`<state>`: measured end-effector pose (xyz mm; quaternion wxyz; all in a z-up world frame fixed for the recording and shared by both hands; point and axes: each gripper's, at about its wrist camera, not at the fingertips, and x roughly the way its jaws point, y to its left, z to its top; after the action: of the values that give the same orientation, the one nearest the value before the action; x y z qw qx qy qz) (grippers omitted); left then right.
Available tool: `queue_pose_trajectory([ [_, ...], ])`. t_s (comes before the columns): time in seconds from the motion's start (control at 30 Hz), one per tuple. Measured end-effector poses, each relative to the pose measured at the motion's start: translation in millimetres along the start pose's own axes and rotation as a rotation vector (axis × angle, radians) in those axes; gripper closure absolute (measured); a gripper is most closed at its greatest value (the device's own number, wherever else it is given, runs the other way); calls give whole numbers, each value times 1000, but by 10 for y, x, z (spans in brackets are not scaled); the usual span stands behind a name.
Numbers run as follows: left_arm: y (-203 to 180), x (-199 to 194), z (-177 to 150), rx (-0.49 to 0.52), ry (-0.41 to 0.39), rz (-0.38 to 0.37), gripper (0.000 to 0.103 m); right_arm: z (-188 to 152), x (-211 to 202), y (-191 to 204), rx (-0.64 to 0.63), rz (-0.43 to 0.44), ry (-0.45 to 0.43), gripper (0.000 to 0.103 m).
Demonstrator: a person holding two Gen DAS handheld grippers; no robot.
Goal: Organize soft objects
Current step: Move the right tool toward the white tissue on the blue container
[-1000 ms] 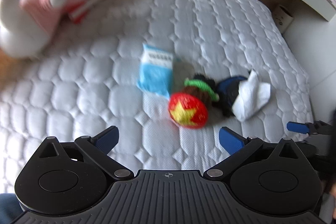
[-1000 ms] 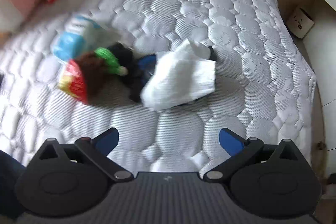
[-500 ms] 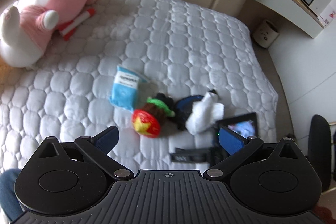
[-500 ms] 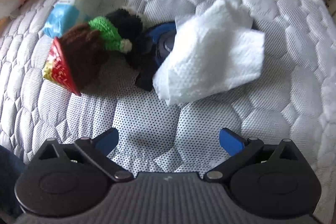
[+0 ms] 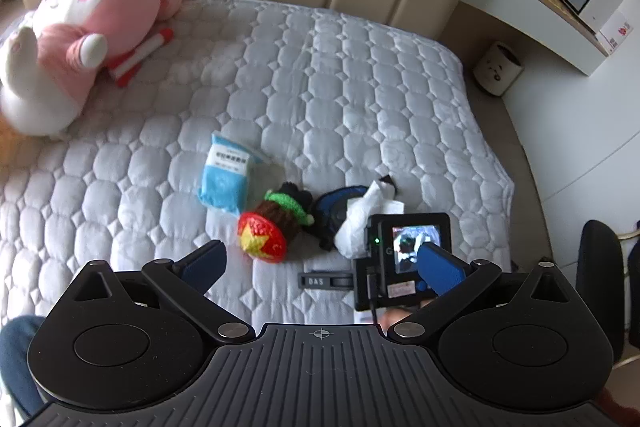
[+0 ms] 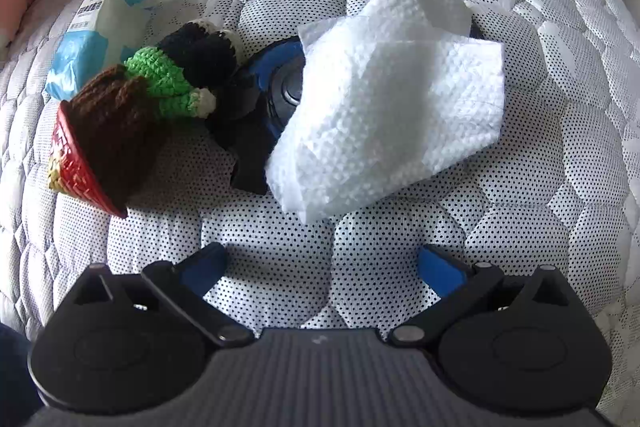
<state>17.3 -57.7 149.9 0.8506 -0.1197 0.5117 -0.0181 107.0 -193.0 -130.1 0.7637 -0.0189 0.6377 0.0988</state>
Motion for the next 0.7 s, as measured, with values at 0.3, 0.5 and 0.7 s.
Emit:
queue_pose_trajectory([
  [0.3,27,-196,38,-4,-56,-11,0,-62,7,24,40,-29,-40,0],
  [0.5,118,-18,83,93,-122,-92,0,-65,0,67,44,-52,-43,0],
  [0.7,749,928,-14,136,-180,-204,0,-82,-17,58,61,-49,-60,0],
])
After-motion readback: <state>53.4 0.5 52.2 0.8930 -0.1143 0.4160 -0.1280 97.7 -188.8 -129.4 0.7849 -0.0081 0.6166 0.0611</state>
